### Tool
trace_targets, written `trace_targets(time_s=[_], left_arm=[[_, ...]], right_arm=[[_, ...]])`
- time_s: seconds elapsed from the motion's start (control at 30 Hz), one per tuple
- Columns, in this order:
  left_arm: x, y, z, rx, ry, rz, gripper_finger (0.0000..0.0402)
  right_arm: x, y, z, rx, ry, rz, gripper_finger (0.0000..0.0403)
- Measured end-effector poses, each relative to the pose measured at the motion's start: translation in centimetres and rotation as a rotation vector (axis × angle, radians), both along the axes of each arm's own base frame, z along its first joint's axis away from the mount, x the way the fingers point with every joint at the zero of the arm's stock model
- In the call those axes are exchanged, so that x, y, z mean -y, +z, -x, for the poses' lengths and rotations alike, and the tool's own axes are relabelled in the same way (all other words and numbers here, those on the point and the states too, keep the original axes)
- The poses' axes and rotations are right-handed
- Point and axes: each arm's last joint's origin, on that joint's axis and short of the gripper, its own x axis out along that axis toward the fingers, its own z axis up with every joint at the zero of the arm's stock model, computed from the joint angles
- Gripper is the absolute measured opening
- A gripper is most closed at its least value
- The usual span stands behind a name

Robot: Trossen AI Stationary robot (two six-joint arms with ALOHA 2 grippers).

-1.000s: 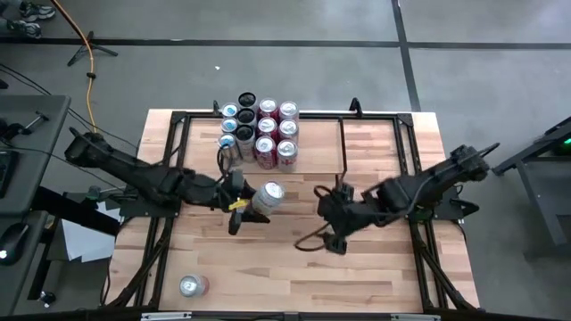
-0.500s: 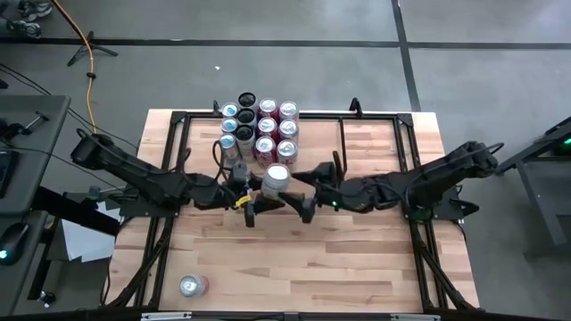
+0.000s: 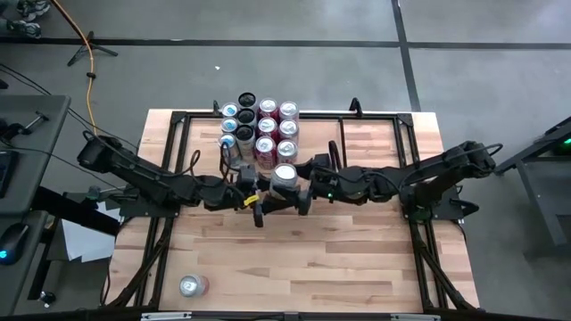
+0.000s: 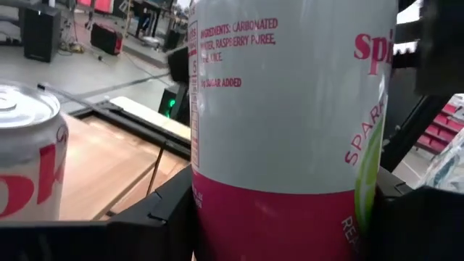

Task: Place canned beverage on shelf
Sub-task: Put the right pink-white soda can on the shelf

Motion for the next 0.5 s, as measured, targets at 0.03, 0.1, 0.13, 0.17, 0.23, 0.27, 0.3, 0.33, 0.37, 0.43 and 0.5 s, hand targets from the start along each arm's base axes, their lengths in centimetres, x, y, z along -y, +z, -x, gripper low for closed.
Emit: trace_targets(time_s=[0.03, 0.1, 0.13, 0.17, 0.23, 0.27, 0.3, 0.33, 0.37, 0.43, 0.5], left_arm=[[0.01, 0.02, -0.09, 0.009, 0.001, -0.003, 0.0198], [-0.05, 0.12, -0.14, 0.021, 0.003, -0.012, 0.0198], [-0.14, 0.13, -0.17, 0.022, 0.006, -0.015, 0.0198], [-0.22, 0.13, -0.19, 0.021, 0.009, -0.016, 0.0198], [-0.46, 0.12, -0.25, 0.02, 0.016, -0.017, 0.0198], [-0.55, 0.12, -0.27, 0.02, 0.02, -0.016, 0.0198], [-0.62, 0.12, -0.29, 0.02, 0.019, -0.016, 0.0198], [-0.69, 0.12, -0.32, 0.021, 0.012, -0.017, 0.0198], [-0.71, 0.12, -0.34, 0.021, 0.004, -0.014, 0.0198], [-0.7, 0.12, -0.35, 0.023, -0.003, -0.005, 0.0204], [-0.66, 0.1, -0.34, 0.02, -0.021, 0.001, 0.0238]], right_arm=[[0.04, 0.0, -0.01, 0.0, -0.001, 0.001, 0.039], [0.18, -0.03, -0.04, -0.004, -0.003, 0.004, 0.0389], [0.23, -0.03, -0.05, -0.004, -0.001, 0.003, 0.0388], [0.23, -0.03, -0.06, -0.003, -0.001, 0.003, 0.0386], [0.39, -0.03, -0.09, -0.004, -0.005, 0.002, 0.0373], [0.43, -0.05, -0.1, -0.004, -0.006, -0.002, 0.0362], [0.44, -0.05, -0.1, -0.003, -0.007, -0.007, 0.0349], [0.48, -0.04, -0.1, -0.002, -0.015, -0.009, 0.0332], [0.51, -0.04, -0.1, -0.002, -0.02, -0.006, 0.0314], [0.52, -0.03, -0.09, -0.002, -0.029, -0.002, 0.028], [0.54, 0.06, 0.03, -0.004, -0.028, 0.0, 0.0278]])
